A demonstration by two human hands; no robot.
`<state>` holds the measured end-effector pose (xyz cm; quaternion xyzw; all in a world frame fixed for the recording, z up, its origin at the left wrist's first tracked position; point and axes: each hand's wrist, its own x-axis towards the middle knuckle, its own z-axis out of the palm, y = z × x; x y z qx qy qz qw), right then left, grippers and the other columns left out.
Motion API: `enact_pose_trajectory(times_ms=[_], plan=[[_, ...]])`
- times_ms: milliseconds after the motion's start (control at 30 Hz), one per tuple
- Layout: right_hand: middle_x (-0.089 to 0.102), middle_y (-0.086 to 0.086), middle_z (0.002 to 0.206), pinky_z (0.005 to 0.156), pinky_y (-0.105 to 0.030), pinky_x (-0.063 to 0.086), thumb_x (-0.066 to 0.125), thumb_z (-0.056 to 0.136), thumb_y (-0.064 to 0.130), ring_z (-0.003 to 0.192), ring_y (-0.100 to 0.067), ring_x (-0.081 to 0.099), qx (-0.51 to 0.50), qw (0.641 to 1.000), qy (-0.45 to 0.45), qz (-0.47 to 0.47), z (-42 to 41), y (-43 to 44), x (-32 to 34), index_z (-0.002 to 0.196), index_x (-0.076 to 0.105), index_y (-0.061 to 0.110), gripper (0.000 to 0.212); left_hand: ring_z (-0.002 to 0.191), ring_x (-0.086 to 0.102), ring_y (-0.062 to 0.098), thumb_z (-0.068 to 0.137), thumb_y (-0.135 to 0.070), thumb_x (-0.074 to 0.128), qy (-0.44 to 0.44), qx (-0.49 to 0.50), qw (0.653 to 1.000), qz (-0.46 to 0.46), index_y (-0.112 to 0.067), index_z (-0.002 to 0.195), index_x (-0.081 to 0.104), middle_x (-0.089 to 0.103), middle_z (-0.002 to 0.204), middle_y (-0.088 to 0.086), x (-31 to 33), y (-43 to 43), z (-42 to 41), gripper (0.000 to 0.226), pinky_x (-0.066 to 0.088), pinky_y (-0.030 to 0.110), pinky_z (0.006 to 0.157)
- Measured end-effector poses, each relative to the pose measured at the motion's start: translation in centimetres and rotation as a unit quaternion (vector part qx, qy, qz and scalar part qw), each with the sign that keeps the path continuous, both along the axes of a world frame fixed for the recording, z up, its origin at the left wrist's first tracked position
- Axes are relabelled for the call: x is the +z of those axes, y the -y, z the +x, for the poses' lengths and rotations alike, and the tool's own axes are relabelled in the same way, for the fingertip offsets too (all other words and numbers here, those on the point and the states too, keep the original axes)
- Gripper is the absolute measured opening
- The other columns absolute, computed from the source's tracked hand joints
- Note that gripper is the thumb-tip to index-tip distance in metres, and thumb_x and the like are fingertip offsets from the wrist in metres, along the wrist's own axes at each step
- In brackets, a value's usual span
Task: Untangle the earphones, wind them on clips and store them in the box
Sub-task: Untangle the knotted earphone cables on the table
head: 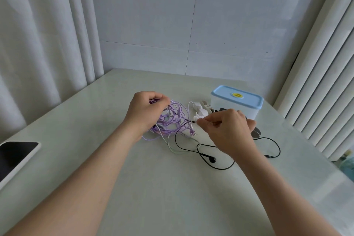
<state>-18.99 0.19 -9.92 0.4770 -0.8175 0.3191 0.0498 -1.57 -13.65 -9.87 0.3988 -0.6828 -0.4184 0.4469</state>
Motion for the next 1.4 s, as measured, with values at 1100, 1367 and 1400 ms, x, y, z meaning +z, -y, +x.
enact_pose_trajectory(times_ms=[1100, 1367, 1400], plan=[[0.068, 0.012, 0.070, 0.076, -0.035, 0.047, 0.055, 0.083, 0.032, 0.073, -0.008, 0.061, 0.007, 0.962, 0.119, -0.246, 0.3, 0.1, 0.6, 0.070, 0.066, 0.022, 0.020, 0.066, 0.067, 0.012, 0.101, -0.036, 0.066, 0.053, 0.103, 0.974, -0.197, -0.017, 0.088, 0.076, 0.073, 0.070, -0.006, -1.1, 1.1, 0.2, 0.025, 0.049, 0.032, 0.070], [0.077, -0.019, 0.080, 0.082, -0.044, 0.064, 0.029, 0.103, 0.008, 0.086, -0.038, 0.078, 0.050, 0.747, 0.550, -0.369, 0.8, 0.0, 2.2, 0.089, 0.055, 0.005, 0.030, 0.080, 0.066, 0.028, 0.108, -0.036, 0.052, 0.090, 0.117, 0.976, -0.157, -0.015, 0.089, 0.074, 0.071, 0.077, -0.010, -0.8, 0.9, 0.4, 0.036, 0.044, 0.035, 0.072], [0.076, -0.020, 0.079, 0.081, -0.045, 0.064, 0.025, 0.102, 0.007, 0.085, -0.039, 0.078, 0.052, 0.738, 0.560, -0.373, 1.0, -0.1, 2.3, 0.090, 0.054, 0.006, 0.031, 0.082, 0.066, 0.030, 0.108, -0.040, 0.049, 0.103, 0.114, 0.978, -0.143, -0.017, 0.086, 0.073, 0.068, 0.074, -0.011, -0.7, 0.7, 0.3, 0.040, 0.046, 0.037, 0.076]])
